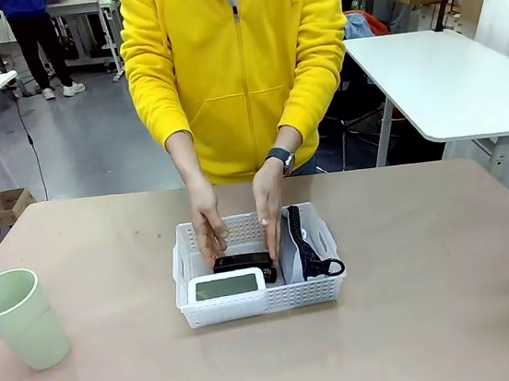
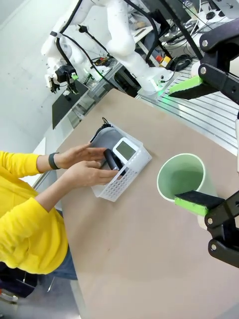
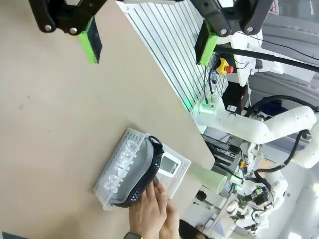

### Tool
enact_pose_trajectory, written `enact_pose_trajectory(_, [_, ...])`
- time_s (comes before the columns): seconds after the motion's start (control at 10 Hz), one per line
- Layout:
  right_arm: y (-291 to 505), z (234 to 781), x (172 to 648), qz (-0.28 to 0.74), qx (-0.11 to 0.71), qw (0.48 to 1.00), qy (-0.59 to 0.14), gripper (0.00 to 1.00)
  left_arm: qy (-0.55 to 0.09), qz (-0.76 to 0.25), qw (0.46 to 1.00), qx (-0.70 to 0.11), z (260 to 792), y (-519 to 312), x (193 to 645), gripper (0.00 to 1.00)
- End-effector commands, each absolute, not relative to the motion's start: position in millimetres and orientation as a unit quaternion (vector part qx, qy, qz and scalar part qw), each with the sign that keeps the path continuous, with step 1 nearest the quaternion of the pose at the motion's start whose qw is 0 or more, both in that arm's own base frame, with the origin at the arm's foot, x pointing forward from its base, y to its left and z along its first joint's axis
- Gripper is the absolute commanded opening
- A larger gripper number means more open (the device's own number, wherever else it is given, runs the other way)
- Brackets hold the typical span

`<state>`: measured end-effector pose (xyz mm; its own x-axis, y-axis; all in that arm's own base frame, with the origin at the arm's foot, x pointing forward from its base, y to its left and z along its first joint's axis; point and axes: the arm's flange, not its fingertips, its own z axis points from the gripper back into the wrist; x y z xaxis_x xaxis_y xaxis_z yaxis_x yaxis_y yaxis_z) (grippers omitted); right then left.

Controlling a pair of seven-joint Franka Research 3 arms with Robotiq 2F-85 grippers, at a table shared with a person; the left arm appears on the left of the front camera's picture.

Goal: Efficiently arrange items inside the basket to fit them all.
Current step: Pick up the Stapler and place it inside the Organizing basket, then pick up the Reusable plastic cup and place it inside the Organizing basket.

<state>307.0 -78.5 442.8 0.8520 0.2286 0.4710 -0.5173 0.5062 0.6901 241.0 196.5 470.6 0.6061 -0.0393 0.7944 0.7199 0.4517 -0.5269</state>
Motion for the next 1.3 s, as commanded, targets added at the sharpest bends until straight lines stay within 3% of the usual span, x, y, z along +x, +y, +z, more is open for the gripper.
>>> enact_pose_trajectory(0.0, [-80.3, 447.2, 303.9, 0.225, 0.452, 0.845, -0.177, 1.0, -0.378, -0.253, 0.761, -0.463, 472.5, 196.1, 240.9, 0.97])
enact_pose_trajectory(1.2, [-80.3, 447.2, 303.9, 0.225, 0.452, 0.845, -0.177, 1.0, -0.378, -0.253, 0.761, -0.463, 472.5, 196.1, 240.9, 0.97])
